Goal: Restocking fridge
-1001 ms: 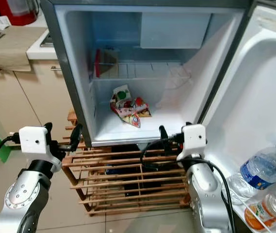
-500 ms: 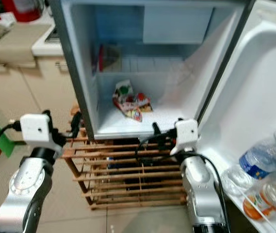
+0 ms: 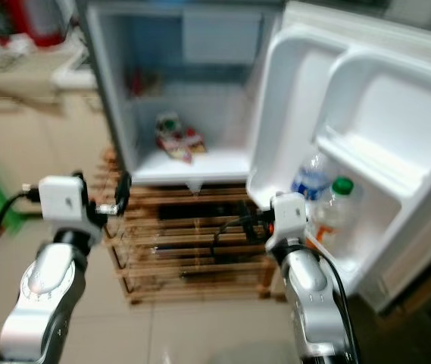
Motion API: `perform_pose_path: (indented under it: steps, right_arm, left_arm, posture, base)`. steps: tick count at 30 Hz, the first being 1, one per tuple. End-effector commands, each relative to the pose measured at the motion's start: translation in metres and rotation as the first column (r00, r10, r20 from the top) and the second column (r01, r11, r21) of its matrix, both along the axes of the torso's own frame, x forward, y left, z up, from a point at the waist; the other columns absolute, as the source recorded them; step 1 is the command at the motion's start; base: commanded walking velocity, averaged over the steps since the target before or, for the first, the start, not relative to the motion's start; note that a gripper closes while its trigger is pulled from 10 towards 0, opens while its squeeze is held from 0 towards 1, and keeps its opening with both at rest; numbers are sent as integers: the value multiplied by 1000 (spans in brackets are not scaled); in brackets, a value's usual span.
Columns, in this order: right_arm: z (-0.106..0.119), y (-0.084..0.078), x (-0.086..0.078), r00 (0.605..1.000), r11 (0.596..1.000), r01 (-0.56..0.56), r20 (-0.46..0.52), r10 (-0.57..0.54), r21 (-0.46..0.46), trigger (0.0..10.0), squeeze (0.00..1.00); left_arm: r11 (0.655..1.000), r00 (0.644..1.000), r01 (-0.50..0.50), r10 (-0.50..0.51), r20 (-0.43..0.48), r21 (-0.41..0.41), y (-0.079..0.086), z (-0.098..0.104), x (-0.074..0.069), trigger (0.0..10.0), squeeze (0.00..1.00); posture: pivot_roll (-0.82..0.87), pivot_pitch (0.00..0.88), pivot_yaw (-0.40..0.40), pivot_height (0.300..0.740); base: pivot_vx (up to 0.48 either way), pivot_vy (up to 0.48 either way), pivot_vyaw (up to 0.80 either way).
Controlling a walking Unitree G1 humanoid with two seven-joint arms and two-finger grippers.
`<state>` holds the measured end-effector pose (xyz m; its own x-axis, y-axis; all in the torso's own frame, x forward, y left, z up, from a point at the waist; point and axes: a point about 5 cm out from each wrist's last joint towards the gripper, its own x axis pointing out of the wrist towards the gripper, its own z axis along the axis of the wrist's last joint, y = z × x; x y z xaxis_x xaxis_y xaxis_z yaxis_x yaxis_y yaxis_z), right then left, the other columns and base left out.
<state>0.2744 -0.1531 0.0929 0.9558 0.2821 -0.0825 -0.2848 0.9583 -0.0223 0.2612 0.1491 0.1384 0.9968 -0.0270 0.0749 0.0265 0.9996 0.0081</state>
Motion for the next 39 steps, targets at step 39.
perform_pose_path:
  steps: [39]
  right_arm:
    - [-72, -259, -112, 358, 463, 432, -324, -876, -774, 10000, 0]
  left_arm:
    - [876, 434, 460, -78, -898, 146, 12, -189, -17, 10000, 0]
  posture:
    - [-213, 0, 85, 740]
  base:
    - [0, 0, 0]
